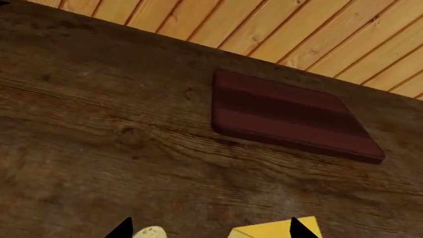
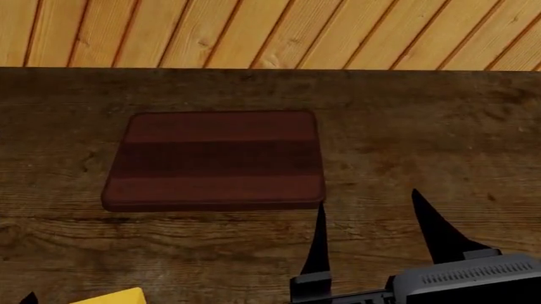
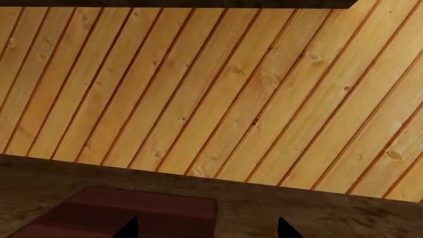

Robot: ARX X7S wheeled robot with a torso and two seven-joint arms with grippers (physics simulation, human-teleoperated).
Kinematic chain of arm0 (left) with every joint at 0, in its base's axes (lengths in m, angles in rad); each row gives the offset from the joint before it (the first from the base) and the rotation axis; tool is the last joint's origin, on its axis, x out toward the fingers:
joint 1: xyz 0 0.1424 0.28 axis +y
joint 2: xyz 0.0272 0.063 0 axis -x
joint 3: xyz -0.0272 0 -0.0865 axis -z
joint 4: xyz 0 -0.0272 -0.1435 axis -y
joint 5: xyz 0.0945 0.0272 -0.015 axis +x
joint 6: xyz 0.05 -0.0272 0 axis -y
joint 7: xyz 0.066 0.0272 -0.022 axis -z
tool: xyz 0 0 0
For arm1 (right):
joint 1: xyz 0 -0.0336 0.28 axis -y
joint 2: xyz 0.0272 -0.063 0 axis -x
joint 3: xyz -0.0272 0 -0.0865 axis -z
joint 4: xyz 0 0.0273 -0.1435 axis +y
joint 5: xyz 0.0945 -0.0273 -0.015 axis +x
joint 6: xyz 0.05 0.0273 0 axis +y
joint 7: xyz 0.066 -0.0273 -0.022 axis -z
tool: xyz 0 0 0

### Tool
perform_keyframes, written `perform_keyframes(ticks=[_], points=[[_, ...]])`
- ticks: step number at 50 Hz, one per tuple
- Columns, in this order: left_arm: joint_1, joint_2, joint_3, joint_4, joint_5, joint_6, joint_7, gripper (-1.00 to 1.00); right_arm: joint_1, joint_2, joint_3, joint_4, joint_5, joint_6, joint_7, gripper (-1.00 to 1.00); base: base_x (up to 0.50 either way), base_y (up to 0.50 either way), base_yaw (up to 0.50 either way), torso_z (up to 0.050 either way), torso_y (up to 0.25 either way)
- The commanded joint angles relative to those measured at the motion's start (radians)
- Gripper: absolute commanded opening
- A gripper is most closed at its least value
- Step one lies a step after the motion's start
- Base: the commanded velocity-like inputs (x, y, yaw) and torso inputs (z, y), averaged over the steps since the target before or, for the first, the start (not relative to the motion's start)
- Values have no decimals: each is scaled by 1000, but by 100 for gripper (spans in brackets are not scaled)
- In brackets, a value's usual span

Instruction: Place the bread and cheese on the cutting board.

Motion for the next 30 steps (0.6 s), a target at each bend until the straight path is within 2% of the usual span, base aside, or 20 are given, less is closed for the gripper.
perform_keyframes(ticks=[1,8,13,23,30], points=[[53,62,-15,-5,115,-46,65,100,0,4,-2,0,4,-3,4,100,0,0,0,0,0],[88,81,-32,7,185,-68,128,100,1,6,-8,-3,6,1,8,100,0,0,0,0,0],[103,76,-44,25,185,-57,120,100,4,7,-12,4,6,-4,7,100,0,0,0,0,0],[141,101,-35,40,309,-85,198,100,1,10,-12,19,10,-20,3,100,0,0,0,0,0],[186,128,9,52,503,-79,324,100,0,12,-15,25,10,-28,3,100,0,0,0,0,0]])
